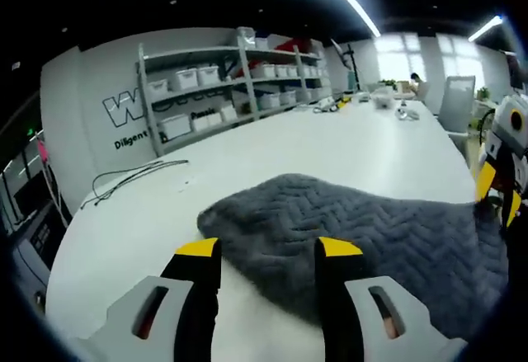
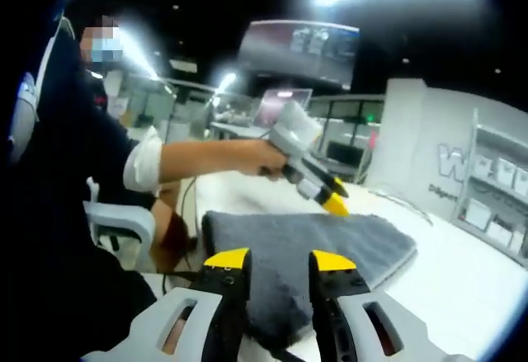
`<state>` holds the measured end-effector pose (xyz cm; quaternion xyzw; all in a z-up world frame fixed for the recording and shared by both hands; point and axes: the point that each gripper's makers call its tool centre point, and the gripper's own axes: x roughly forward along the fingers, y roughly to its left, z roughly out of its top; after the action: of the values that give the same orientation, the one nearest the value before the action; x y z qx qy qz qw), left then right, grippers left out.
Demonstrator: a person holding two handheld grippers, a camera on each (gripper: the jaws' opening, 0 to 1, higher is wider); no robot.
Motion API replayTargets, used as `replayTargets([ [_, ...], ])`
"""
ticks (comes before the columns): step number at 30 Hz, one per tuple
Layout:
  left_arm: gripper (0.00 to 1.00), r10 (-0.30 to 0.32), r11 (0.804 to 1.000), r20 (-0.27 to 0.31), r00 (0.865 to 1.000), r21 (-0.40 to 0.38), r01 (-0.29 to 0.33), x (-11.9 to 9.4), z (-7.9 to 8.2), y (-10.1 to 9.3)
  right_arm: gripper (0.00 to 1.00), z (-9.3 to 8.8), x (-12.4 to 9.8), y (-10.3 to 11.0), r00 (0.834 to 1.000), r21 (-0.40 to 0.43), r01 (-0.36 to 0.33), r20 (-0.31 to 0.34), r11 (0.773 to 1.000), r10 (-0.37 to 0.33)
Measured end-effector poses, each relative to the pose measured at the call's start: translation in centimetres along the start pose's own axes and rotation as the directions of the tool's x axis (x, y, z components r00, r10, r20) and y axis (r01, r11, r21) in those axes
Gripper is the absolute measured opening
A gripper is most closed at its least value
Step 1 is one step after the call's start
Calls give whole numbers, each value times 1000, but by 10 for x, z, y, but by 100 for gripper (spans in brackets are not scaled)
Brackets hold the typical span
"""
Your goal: Open the folded towel by lifting each exposed corner and separating the folded layers until the towel lies flat within the target outline without major curled edges
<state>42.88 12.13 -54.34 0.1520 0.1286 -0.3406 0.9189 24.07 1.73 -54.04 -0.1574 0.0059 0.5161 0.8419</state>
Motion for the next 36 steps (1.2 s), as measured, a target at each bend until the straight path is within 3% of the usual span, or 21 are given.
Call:
replayTargets([
  [4, 45, -19, 1000, 13, 1000, -12, 19, -9, 2, -13, 25, -1, -5, -9, 1000, -9, 0, -8, 1000, 0],
  [15, 45, 2, 1000, 106, 994, 11, -3, -42, 32, -36, 25, -3, -12, -28, 1000, -21, -24, -17, 999, 24],
  [17, 45, 2, 1000, 112, 994, 11, -3, -45, 33, -42, 25, -5, -12, -32, 999, -42, -32, -34, 999, 31],
  [18, 45, 2, 1000, 125, 992, 4, -2, -46, 34, -45, 25, -3, -12, -42, 999, -88, 2, -32, 996, -5],
  [19, 45, -2, 1000, 144, 990, -11, 4, -47, 35, -48, 25, -4, -12, -42, 999, -86, 3, -34, 996, -6],
  [24, 46, 1, 1000, 119, 993, 3, -1, -50, 26, -61, 25, 1, -13, -53, 1000, -72, 6, -24, 997, -8],
  [27, 46, -2, 1000, 126, 992, -27, 6, -53, 23, -68, 25, 1, -12, -57, 999, -75, 11, -32, 997, -13],
  [32, 45, -2, 999, 148, 989, -52, 10, -54, 22, -83, 24, -1, -13, -78, 994, 53, 93, -55, 994, -90],
  [34, 45, -14, 998, 148, 989, -57, 23, -55, 20, -92, 24, 10, -13, -79, 997, 104, 82, 3, 991, -83],
  [36, 45, -25, 998, 152, 988, -58, 35, -55, 21, -100, 24, 16, -15, -86, 994, 179, 100, 18, 979, -105],
])
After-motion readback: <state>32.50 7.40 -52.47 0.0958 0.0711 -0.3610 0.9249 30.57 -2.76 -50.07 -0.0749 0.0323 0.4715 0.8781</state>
